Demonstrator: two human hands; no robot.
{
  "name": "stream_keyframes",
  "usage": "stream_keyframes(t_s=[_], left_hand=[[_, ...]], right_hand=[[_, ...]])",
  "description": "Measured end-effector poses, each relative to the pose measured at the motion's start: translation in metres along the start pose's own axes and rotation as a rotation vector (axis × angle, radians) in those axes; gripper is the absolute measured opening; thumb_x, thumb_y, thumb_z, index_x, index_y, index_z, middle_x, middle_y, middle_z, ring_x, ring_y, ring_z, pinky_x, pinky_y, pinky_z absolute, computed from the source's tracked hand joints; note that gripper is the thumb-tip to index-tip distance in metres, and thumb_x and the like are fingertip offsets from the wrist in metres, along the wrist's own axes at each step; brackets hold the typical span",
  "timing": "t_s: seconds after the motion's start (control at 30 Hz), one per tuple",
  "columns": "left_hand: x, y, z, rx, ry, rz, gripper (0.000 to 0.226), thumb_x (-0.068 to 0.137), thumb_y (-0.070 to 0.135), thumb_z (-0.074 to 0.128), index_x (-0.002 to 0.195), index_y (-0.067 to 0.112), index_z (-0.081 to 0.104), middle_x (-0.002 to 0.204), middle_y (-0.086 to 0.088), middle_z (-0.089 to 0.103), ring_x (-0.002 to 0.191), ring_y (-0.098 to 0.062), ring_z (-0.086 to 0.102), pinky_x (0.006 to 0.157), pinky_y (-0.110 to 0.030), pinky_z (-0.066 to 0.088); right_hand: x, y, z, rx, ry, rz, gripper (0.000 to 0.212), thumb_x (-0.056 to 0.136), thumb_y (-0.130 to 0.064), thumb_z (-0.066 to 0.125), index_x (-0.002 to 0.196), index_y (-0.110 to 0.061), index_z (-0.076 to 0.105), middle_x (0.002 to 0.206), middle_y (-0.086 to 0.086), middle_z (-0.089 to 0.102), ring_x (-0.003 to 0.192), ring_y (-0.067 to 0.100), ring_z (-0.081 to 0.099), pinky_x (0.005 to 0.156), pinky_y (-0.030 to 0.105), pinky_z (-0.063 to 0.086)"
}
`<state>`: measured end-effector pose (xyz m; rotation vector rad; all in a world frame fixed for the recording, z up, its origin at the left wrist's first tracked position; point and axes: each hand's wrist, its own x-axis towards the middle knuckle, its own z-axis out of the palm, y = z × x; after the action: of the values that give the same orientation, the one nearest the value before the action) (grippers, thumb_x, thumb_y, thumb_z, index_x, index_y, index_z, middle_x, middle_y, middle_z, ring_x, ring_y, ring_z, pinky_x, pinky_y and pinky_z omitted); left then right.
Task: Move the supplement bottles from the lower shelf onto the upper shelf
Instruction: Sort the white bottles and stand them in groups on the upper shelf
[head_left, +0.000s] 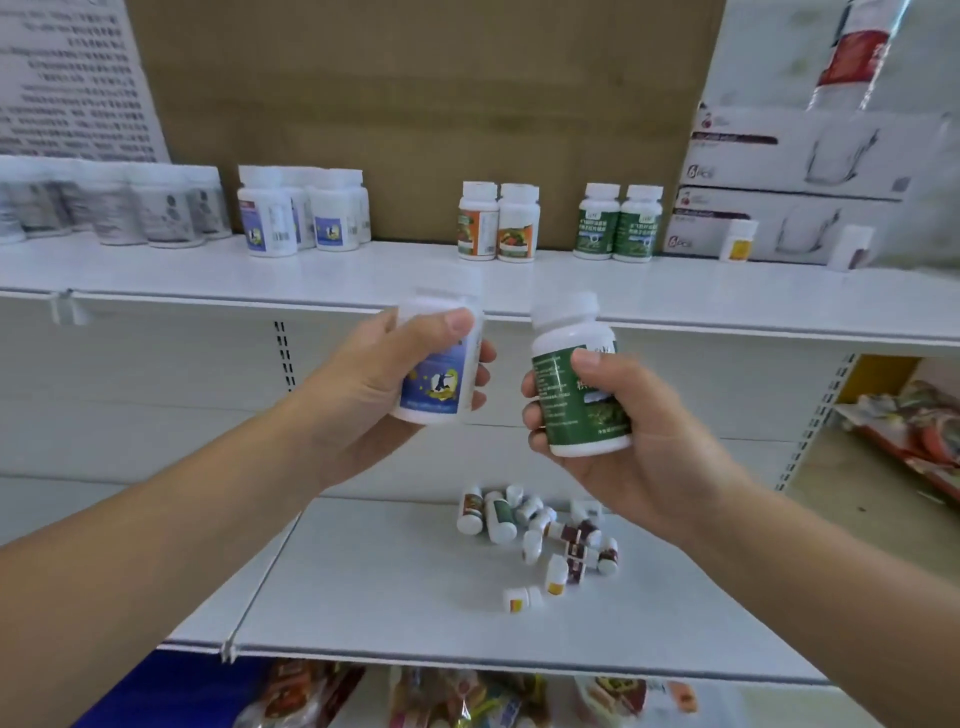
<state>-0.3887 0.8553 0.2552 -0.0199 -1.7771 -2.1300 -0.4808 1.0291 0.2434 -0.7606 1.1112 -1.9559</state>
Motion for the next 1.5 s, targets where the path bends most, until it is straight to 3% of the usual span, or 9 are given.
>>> stream_keyframes(t_s=[0.1,0.2,0.5,0.73,0.97,1.13,1.23,1.33,1.5], left_hand=[[0.012,0.027,0.007,0.025,-0.038,0.135,0.014,0.069,0.02,0.069,0.079,0.015,0.078,0.074,-0.001,0.074,0.066,-0.013,0.071,0.059,-0.023,0.056],[0.027,0.048,0.006,0.099,-0.11,0.22,0.026,0.079,0.027,0.056,0.077,0.019,0.08,0.079,0.002,0.076,0.074,-0.011,0.073,0.065,-0.022,0.056],[0.101,0.086,-0.034,0.398,-0.125,0.168,0.029,0.073,0.019,0.079,0.101,0.016,0.072,0.097,-0.001,0.077,0.088,-0.015,0.072,0.08,-0.028,0.059],[0.163,0.089,-0.034,0.586,-0.191,0.097,0.036,0.076,0.018,0.077,0.11,0.014,0.066,0.102,-0.003,0.075,0.094,-0.021,0.073,0.083,-0.032,0.058],[0.203,0.079,-0.034,0.812,-0.191,0.172,0.058,0.053,0.047,0.082,0.1,0.017,0.065,0.095,-0.006,0.072,0.09,-0.022,0.07,0.09,-0.047,0.054],[0.213,0.054,-0.045,0.816,-0.232,0.162,0.038,0.058,0.039,0.08,0.089,0.024,0.065,0.077,0.012,0.068,0.073,-0.006,0.065,0.068,-0.03,0.052],[0.214,0.049,-0.05,0.818,-0.218,0.163,0.044,0.055,0.04,0.082,0.093,0.025,0.065,0.089,0.006,0.071,0.081,-0.007,0.068,0.079,-0.035,0.057],[0.212,0.048,-0.052,0.821,-0.203,0.187,0.056,0.051,0.045,0.081,0.1,0.024,0.065,0.099,0.002,0.073,0.087,-0.009,0.069,0.083,-0.036,0.058],[0.209,0.046,-0.054,0.813,-0.191,0.187,0.055,0.052,0.046,0.082,0.1,0.025,0.065,0.101,0.001,0.073,0.092,-0.013,0.07,0.087,-0.039,0.058]], right_hand=[[0.007,-0.03,0.009,-0.093,0.038,-0.08,0.044,0.064,-0.026,0.067,0.103,-0.008,0.058,0.082,0.007,0.064,0.068,0.016,0.064,0.064,0.025,0.055],[0.019,-0.058,0.013,-0.228,0.015,-0.184,0.027,0.076,-0.026,0.058,0.1,-0.014,0.062,0.078,-0.002,0.068,0.072,0.009,0.064,0.069,0.02,0.053],[0.086,-0.102,-0.001,-0.559,0.017,-0.278,0.031,0.081,-0.016,0.066,0.111,-0.013,0.063,0.098,0.002,0.072,0.096,0.017,0.068,0.085,0.033,0.056],[0.139,-0.148,-0.042,-0.938,0.091,-0.182,0.041,0.068,-0.014,0.071,0.109,-0.016,0.063,0.105,0.004,0.072,0.097,0.016,0.07,0.085,0.026,0.056],[0.175,-0.173,-0.095,-1.375,0.22,-0.034,0.041,0.069,-0.019,0.085,0.106,-0.018,0.064,0.105,0.009,0.072,0.098,0.024,0.069,0.094,0.042,0.052],[0.164,-0.175,-0.131,-1.265,0.303,-0.054,0.034,0.075,-0.004,0.079,0.102,-0.013,0.06,0.106,0.017,0.069,0.088,0.02,0.067,0.075,0.028,0.054],[0.159,-0.178,-0.139,-1.315,0.364,-0.072,0.038,0.076,-0.007,0.08,0.106,-0.014,0.059,0.109,0.017,0.067,0.085,0.016,0.068,0.072,0.024,0.055],[0.16,-0.176,-0.141,-1.297,0.431,-0.119,0.046,0.077,-0.002,0.078,0.115,-0.01,0.053,0.102,0.01,0.061,0.063,0.001,0.062,0.049,0.008,0.044],[0.162,-0.172,-0.145,-1.264,0.483,-0.16,0.053,0.075,-0.002,0.079,0.117,-0.011,0.048,0.099,0.009,0.057,0.069,0.01,0.058,0.047,0.009,0.044]])
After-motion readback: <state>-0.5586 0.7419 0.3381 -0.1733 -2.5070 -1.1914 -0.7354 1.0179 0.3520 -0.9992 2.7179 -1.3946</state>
